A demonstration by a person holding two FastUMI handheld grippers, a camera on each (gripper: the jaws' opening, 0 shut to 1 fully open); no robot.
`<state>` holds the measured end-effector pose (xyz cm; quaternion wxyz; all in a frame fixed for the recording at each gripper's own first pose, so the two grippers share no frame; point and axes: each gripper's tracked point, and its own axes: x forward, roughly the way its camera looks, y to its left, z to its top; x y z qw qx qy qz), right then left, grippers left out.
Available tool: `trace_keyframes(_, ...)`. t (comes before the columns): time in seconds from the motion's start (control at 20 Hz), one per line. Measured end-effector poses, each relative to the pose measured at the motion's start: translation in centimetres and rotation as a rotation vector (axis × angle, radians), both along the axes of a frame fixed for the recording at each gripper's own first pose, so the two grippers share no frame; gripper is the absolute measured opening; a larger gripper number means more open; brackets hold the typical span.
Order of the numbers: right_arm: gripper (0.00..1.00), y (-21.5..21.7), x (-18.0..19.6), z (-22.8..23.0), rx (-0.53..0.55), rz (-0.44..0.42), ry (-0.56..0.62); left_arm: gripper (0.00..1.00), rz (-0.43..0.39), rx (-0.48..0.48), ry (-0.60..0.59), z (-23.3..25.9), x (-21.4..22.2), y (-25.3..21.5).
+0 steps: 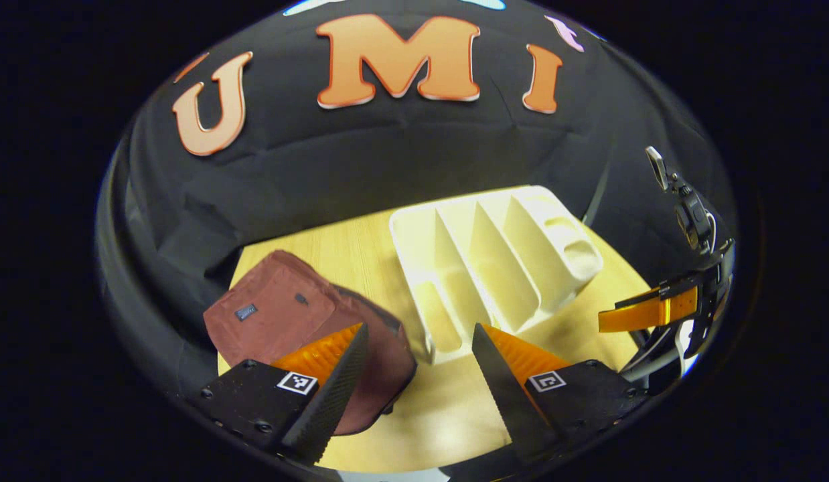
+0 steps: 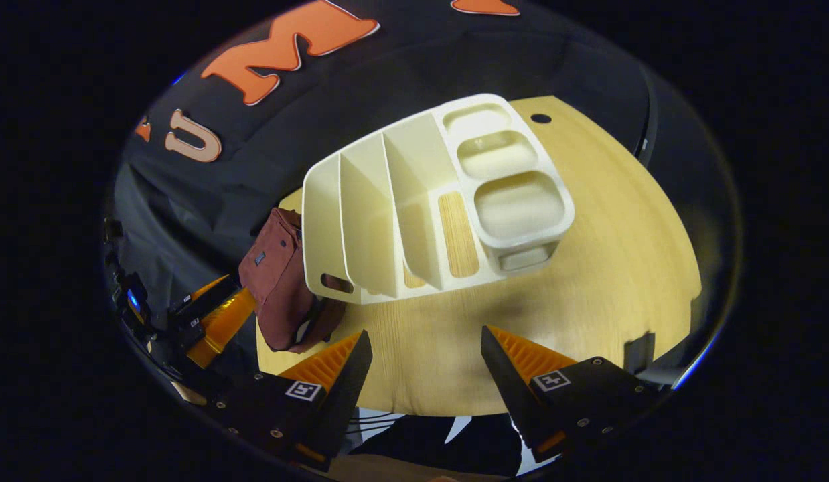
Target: Open the schoolbag, grab two books from the bookshelf and put them into the schoolbag.
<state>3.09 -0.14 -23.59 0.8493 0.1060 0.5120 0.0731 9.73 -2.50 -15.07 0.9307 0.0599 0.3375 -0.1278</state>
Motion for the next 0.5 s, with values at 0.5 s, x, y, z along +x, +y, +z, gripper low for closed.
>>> trace_keyframes(0.5,0.98,-3.2,5.0,17.4,-0.123,0.010,-0.579,0.98,0.059,-0.103,-0.430,12.4,3.3,-2.4)
